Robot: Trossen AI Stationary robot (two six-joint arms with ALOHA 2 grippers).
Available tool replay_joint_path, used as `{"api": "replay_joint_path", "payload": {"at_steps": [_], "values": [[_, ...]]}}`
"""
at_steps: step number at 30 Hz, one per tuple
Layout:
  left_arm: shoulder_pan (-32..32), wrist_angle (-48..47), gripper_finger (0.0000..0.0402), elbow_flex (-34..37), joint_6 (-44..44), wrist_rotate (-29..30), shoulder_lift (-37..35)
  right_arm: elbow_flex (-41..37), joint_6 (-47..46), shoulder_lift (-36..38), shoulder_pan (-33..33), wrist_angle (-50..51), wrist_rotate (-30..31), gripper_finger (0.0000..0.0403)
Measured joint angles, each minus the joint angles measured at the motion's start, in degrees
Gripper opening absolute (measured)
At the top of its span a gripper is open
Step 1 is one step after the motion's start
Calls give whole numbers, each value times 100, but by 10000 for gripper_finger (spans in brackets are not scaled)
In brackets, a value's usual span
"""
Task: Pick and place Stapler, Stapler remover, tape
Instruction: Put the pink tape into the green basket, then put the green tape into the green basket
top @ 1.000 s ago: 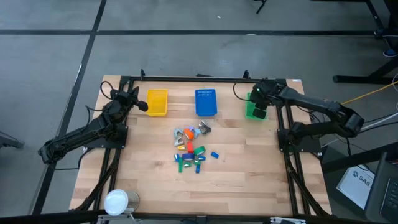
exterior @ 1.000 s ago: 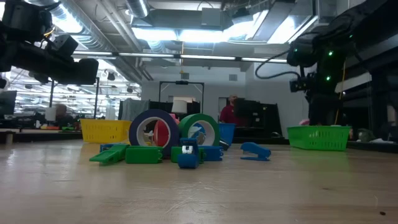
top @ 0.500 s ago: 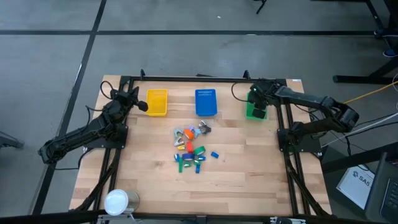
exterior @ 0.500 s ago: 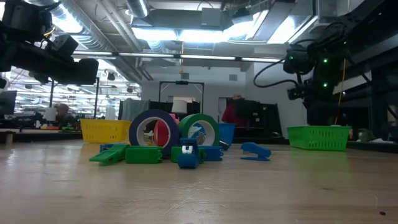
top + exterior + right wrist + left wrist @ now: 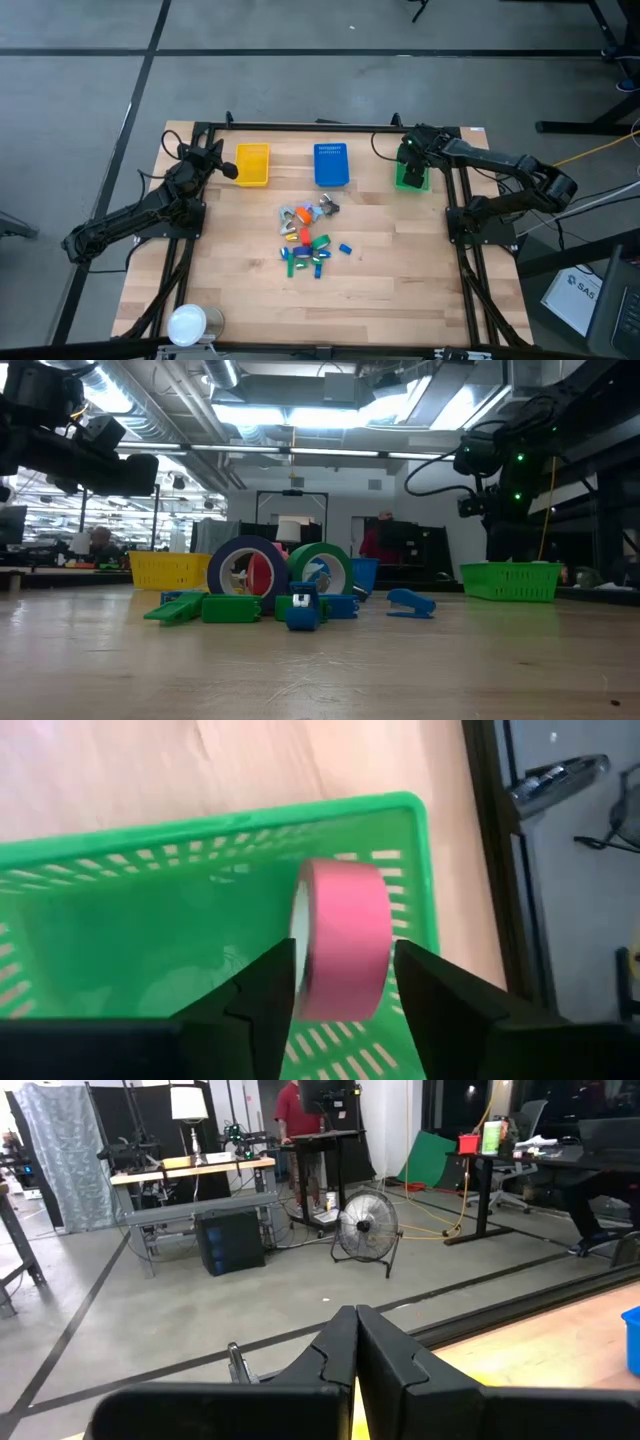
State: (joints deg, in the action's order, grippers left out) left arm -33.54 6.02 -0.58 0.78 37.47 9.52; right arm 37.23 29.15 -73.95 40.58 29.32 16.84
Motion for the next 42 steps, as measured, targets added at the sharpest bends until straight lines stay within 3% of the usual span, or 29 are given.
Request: {"api": "replay_joint_path", "payload": {"at_steps": [5,9,16,22,27,32,42], "values": [[2,-2,1,0,1,0,0,0,-2,0,2,2,450,199],[2,-1,1,2,1,0,-1,23,-2,0,0,21,451,201],[1,0,1,1,2,0,0,476,-16,0,2,92,183,205],[0,-2,1,0,0,0,-1,1075,-58,0,2,510,155,236],[0,-1,1,2,2,0,0,1616,-799,0,-74,821,-123,258],[0,-2,1,2,1,0,-1,1896,-1660,0,-544,810,-573,256],[1,0,1,1,0,0,-1,1947,-2123,0,-2178,332,-611,243]]}}
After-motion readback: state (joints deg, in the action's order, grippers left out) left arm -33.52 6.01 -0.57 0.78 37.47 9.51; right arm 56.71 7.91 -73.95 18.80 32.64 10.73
